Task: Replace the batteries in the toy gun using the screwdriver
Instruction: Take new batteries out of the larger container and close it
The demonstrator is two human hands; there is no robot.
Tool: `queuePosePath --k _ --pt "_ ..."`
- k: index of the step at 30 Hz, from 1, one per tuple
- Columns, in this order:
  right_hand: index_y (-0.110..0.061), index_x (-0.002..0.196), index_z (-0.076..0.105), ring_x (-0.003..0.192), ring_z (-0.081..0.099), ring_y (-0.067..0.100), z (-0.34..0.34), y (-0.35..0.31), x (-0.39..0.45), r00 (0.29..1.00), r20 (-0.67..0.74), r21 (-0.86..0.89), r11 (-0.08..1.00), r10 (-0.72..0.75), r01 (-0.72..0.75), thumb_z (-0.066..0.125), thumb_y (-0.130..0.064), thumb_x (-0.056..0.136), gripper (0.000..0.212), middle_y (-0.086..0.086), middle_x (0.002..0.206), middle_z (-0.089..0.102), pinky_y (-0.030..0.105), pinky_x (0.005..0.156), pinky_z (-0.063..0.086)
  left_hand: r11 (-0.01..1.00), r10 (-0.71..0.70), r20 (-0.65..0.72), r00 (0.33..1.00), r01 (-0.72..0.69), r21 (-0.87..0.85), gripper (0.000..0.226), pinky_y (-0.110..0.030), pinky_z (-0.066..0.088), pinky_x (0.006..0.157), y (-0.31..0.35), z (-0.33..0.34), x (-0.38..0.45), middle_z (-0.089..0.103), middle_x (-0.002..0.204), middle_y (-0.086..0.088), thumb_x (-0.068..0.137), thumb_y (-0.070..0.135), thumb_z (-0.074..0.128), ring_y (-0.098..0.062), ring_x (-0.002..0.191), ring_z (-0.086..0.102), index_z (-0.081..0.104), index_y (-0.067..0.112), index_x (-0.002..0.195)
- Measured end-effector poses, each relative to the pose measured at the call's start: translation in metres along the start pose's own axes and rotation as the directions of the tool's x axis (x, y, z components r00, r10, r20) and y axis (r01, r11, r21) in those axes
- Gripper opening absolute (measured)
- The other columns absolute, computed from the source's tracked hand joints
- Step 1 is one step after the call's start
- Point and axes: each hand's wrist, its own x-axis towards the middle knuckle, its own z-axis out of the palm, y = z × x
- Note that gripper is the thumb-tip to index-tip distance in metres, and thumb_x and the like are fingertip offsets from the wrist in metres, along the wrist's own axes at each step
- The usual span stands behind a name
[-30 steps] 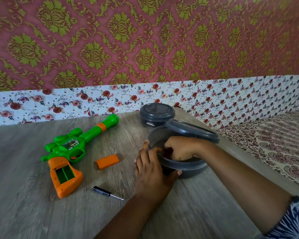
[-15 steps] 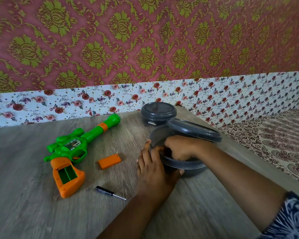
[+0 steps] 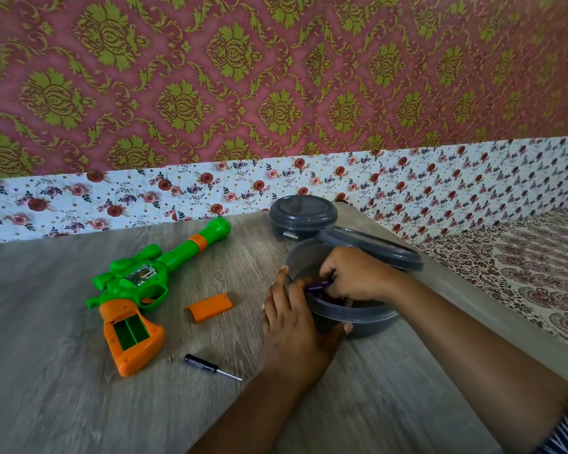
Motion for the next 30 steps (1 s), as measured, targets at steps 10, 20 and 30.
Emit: queuePosePath --k 10,20,30 --pt "-0.01 0.1 0.07 0.066 0.054 0.006 -0.002 0.007 -0.016 0.985 -0.164 0.101 0.994 0.051 -0.035 0.072 -0.014 0.079 0.022 0.003 0.086 0.067 0.019 0.062 0.042 0.998 0.01 0.072 0.997 -0.005 -0.07 0.097 -0.04 0.01 0.119 0.007 -0.011 -0.005 -0.013 0.156 0.008 0.06 0.065 0.021 -0.015 0.145 -0.005 0.003 0.028 0.148" --pt "-0.001 0.108 0.063 0.079 0.068 0.023 -0.035 0.023 -0.045 0.875 -0.411 0.569 0.822 0.255 0.028 0.073 -0.004 0.075 0.035 0.017 0.105 0.066 0.026 0.062 0.059 0.987 0.135 0.276 0.952 -0.153 0.042 0.016 -0.019 0.043 0.085 0.044 -0.05 0.052 0.069 0.105 0.001 0.089 0.02 0.06 -0.012 0.1 0.061 0.07 0.018 0.102" --pt "-0.008 0.093 0.066 0.078 0.069 0.022 -0.026 0.045 -0.055 0.882 -0.363 0.739 0.669 0.302 0.075 0.072 -0.002 0.074 0.021 0.015 0.099 0.068 0.031 0.064 0.06 0.922 -0.165 0.816 0.554 -0.207 0.327 0.033 -0.028 0.042 0.081 0.074 -0.028 0.099 0.056 0.112 -0.007 0.09 0.012 0.057 -0.019 0.101 0.053 0.058 0.012 0.122"
